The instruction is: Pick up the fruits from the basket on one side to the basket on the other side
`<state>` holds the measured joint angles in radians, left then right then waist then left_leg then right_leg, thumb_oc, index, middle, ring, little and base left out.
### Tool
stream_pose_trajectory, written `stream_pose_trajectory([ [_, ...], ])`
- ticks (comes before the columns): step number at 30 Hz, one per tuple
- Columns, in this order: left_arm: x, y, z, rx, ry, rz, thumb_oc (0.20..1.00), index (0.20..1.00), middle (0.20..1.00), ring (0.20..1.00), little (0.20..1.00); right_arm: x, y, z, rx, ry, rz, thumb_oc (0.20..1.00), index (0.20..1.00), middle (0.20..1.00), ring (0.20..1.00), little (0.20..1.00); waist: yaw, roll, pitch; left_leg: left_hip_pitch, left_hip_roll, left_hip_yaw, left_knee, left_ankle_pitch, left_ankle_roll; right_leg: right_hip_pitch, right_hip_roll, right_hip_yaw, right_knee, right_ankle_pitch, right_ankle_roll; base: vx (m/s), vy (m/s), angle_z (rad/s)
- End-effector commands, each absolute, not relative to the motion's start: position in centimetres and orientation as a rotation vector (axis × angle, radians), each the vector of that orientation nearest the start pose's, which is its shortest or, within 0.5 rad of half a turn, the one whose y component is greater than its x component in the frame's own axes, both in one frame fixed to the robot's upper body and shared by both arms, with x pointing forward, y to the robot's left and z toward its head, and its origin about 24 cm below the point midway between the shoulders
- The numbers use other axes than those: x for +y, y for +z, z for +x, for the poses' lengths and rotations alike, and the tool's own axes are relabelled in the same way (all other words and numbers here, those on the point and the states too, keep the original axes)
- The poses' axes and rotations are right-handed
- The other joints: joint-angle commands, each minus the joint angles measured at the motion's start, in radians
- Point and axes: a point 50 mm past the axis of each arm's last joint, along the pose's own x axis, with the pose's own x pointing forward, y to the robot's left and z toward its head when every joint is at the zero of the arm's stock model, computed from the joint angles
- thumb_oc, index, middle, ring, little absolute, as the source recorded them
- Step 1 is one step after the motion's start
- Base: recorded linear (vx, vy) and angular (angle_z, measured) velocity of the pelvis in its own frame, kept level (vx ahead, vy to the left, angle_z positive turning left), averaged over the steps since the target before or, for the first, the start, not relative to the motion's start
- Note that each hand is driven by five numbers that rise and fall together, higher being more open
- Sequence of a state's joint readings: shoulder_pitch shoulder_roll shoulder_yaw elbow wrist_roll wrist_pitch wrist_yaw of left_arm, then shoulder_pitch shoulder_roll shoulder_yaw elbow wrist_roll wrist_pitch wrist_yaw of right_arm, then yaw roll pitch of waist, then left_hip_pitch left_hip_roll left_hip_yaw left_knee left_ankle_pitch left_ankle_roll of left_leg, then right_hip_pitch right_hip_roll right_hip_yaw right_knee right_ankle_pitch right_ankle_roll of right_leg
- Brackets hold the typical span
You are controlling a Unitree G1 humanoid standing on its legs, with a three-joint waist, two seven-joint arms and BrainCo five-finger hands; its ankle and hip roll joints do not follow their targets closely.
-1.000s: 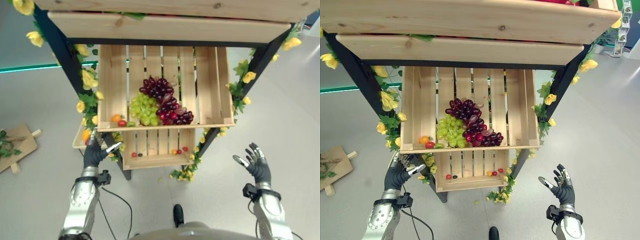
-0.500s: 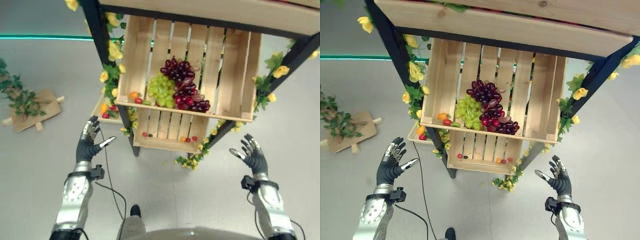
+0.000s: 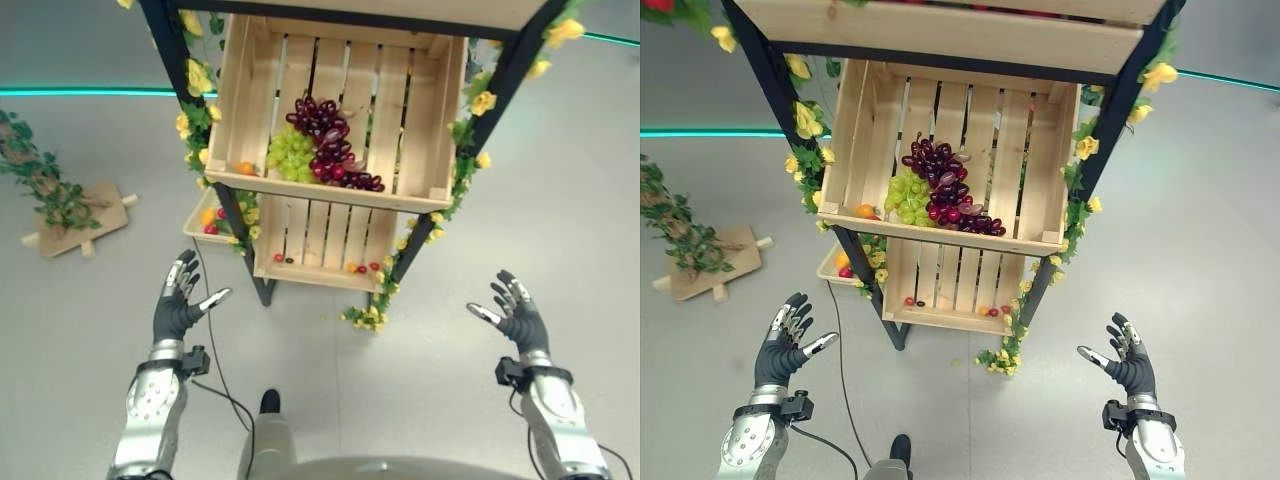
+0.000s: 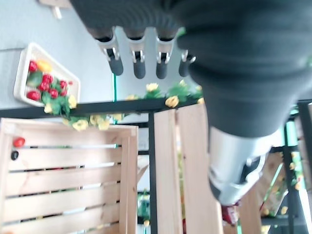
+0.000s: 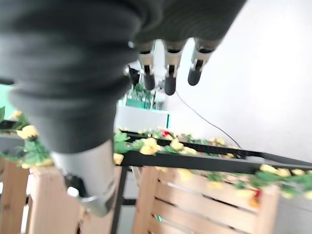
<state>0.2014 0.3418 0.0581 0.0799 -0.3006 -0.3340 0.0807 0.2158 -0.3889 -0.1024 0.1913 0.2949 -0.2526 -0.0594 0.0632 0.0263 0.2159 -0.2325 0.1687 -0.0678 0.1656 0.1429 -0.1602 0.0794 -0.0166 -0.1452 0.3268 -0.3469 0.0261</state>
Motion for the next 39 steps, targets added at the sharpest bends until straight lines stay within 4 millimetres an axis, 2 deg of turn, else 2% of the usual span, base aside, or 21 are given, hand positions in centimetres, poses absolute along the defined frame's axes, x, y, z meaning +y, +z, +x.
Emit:
stream_pose_trajectory([
  [1, 25.1, 5.2, 20.9, -0.185, 0.193, 0.075, 1.0, 1.0, 1.0, 1.0, 1.0, -27.6, 4.4, 20.2, -0.097, -0.237, -0.148, 1.0, 1.0, 1.0, 1.0, 1.0, -0.002, -0.008, 0.037, -0.101, -0.003, 0.008, -0.155, 0.166, 0.006, 0.043, 0.065, -0.03, -0.055, 0.006, -0.013, -0.14, -0.159, 0.42],
  [2, 25.0, 5.2, 20.9, -0.185, 0.193, 0.075, 1.0, 1.0, 1.0, 1.0, 1.0, -27.6, 4.4, 20.2, -0.098, -0.237, -0.149, 1.0, 1.0, 1.0, 1.0, 1.0, -0.002, -0.007, 0.037, -0.102, -0.002, 0.007, -0.155, 0.166, 0.005, 0.043, 0.066, -0.03, -0.057, 0.007, -0.014, -0.26, -0.181, 0.5],
  [3, 25.0, 5.1, 20.9, -0.178, 0.192, 0.086, 1.0, 1.0, 1.0, 1.0, 1.0, -28.0, 4.7, 20.2, -0.108, -0.249, -0.163, 1.0, 1.0, 1.0, 1.0, 1.0, -0.006, -0.009, 0.054, -0.113, 0.0, 0.049, -0.136, 0.159, 0.007, 0.037, 0.069, -0.053, -0.082, 0.034, -0.02, -0.31, -0.146, 0.6],
  [5, 25.1, 4.9, 20.9, -0.166, 0.187, 0.095, 1.0, 1.0, 1.0, 1.0, 1.0, -28.0, 4.9, 20.5, -0.114, -0.249, -0.168, 1.0, 1.0, 1.0, 1.0, 1.0, -0.016, -0.032, 0.055, -0.103, -0.027, 0.069, -0.005, 0.107, 0.031, 0.022, 0.049, -0.077, -0.128, 0.084, -0.014, -0.37, -0.155, 0.58],
  [6, 25.2, 4.8, 20.6, -0.162, 0.186, 0.103, 1.0, 1.0, 1.0, 1.0, 1.0, -28.0, 4.8, 20.5, -0.11, -0.248, -0.164, 1.0, 1.0, 1.0, 1.0, 1.0, -0.021, -0.044, 0.049, -0.105, -0.046, 0.067, 0.064, 0.062, 0.046, 0.016, 0.038, -0.083, -0.155, 0.105, -0.011, -0.33, -0.115, 0.64],
  [7, 25.3, 4.9, 20.4, -0.164, 0.186, 0.112, 1.0, 1.0, 1.0, 1.0, 1.0, -28.0, 4.8, 20.5, -0.108, -0.244, -0.16, 1.0, 1.0, 1.0, 1.0, 1.0, -0.028, -0.066, 0.042, -0.108, -0.075, 0.068, 0.167, -0.014, 0.062, 0.008, 0.015, -0.088, -0.183, 0.129, -0.013, -0.3, -0.091, 0.63],
  [8, 25.4, 4.9, 20.3, -0.164, 0.19, 0.115, 1.0, 1.0, 1.0, 1.0, 1.0, -27.8, 4.7, 20.5, -0.108, -0.237, -0.151, 1.0, 1.0, 1.0, 1.0, 1.0, -0.036, -0.074, 0.028, -0.114, -0.084, 0.065, 0.227, -0.061, 0.072, 0.002, 0.007, -0.094, -0.207, 0.141, -0.01, -0.21, -0.056, 0.35],
  [11, 25.7, 4.9, 20.0, -0.16, 0.196, 0.114, 1.0, 1.0, 1.0, 1.0, 1.0, -27.2, 4.4, 20.7, -0.101, -0.216, -0.119, 1.0, 1.0, 1.0, 1.0, 1.0, -0.048, -0.084, -0.007, -0.037, -0.117, 0.04, 0.272, -0.147, 0.094, 0.006, -0.001, -0.094, -0.247, 0.167, -0.008, -0.03, -0.002, 0.17],
  [14, 25.6, 4.9, 19.9, -0.154, 0.188, 0.105, 1.0, 1.0, 1.0, 1.0, 1.0, -27.0, 4.2, 20.7, -0.097, -0.213, -0.095, 1.0, 1.0, 1.0, 1.0, 1.0, -0.068, -0.073, -0.03, 0.046, -0.121, 0.045, 0.189, -0.204, 0.106, -0.004, 0.003, -0.107, -0.262, 0.183, -0.002, 0.02, 0.048, 0.44],
  [16, 25.3, 4.8, 19.9, -0.148, 0.168, 0.104, 1.0, 1.0, 1.0, 1.0, 1.0, -27.1, 4.0, 20.6, -0.09, -0.218, -0.096, 1.0, 1.0, 1.0, 1.0, 1.0, -0.083, -0.051, -0.04, 0.108, -0.106, 0.059, 0.056, -0.184, 0.097, -0.008, 0.017, -0.119, -0.276, 0.191, 0.003, 0.0, 0.109, 0.05],
  [18, 25.1, 5.0, 20.1, -0.157, 0.149, 0.11, 1.0, 1.0, 1.0, 1.0, 1.0, -27.2, 4.0, 20.6, -0.089, -0.226, -0.1, 1.0, 1.0, 1.0, 1.0, 1.0, -0.091, -0.053, -0.036, 0.122, -0.112, 0.058, 0.013, -0.169, 0.083, -0.018, 0.009, -0.125, -0.284, 0.209, 0.007, -0.04, 0.093, 0.08],
  [24, 25.3, 5.0, 20.1, -0.154, 0.158, 0.129, 1.0, 1.0, 1.0, 1.0, 1.0, -26.7, 3.9, 21.2, -0.08, -0.201, -0.112, 1.0, 1.0, 1.0, 1.0, 1.0, -0.094, -0.063, -0.03, 0.146, -0.142, 0.058, -0.014, -0.194, 0.092, -0.035, -0.022, -0.101, -0.291, 0.252, 0.03, 0.02, 0.125, 0.03],
  [39, 25.4, 4.3, 19.2, -0.111, 0.15, 0.153, 1.0, 1.0, 1.0, 1.0, 1.0, -26.7, 2.4, 20.2, 0.0, -0.187, -0.115, 1.0, 1.0, 1.0, 1.0, 1.0, -0.114, -0.074, -0.102, 0.214, -0.155, 0.099, -0.068, -0.217, 0.114, -0.017, -0.039, -0.062, -0.313, 0.268, 0.058, 0.03, 0.047, -0.09],
])
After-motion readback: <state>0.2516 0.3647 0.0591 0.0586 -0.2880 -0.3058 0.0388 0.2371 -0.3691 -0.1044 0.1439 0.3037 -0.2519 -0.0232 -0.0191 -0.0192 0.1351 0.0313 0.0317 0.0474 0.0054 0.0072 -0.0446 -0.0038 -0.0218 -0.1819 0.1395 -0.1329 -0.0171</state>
